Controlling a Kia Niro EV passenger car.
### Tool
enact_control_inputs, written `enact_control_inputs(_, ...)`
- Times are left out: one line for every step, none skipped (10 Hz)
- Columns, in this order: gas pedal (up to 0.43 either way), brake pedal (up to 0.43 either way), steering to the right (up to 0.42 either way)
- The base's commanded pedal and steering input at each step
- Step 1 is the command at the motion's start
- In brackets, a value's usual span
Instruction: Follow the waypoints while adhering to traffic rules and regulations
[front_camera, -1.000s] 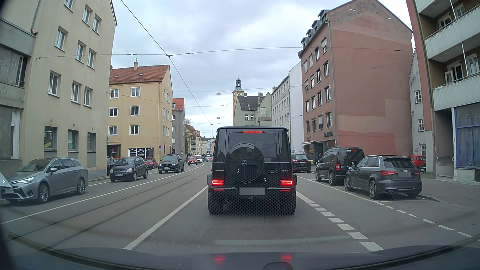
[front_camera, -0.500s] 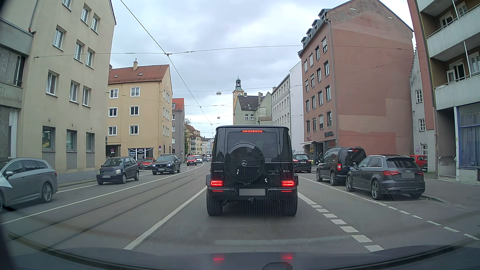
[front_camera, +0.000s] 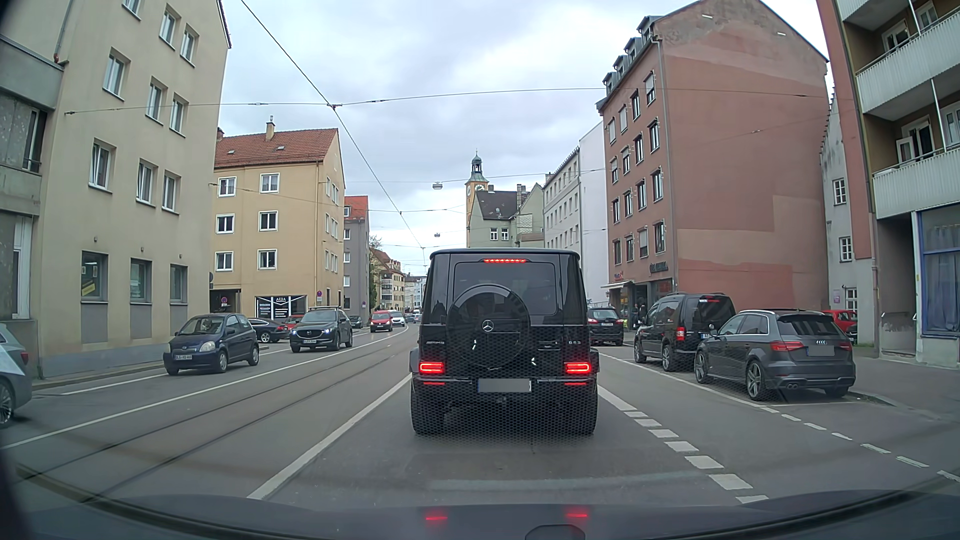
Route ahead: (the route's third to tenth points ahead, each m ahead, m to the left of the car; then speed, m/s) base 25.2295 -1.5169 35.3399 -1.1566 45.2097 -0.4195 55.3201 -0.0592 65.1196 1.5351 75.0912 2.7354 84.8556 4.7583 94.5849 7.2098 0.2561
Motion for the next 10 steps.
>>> enact_control_inputs(0.000,0.159,-0.011)
enact_control_inputs(0.000,0.152,-0.011)
enact_control_inputs(0.000,0.152,-0.011)
enact_control_inputs(0.000,0.152,-0.011)
enact_control_inputs(0.000,0.146,-0.011)
enact_control_inputs(0.000,0.146,-0.011)
enact_control_inputs(0.000,0.146,-0.011)
enact_control_inputs(0.000,0.140,-0.011)
enact_control_inputs(0.000,0.146,-0.011)
enact_control_inputs(0.000,0.146,-0.011)
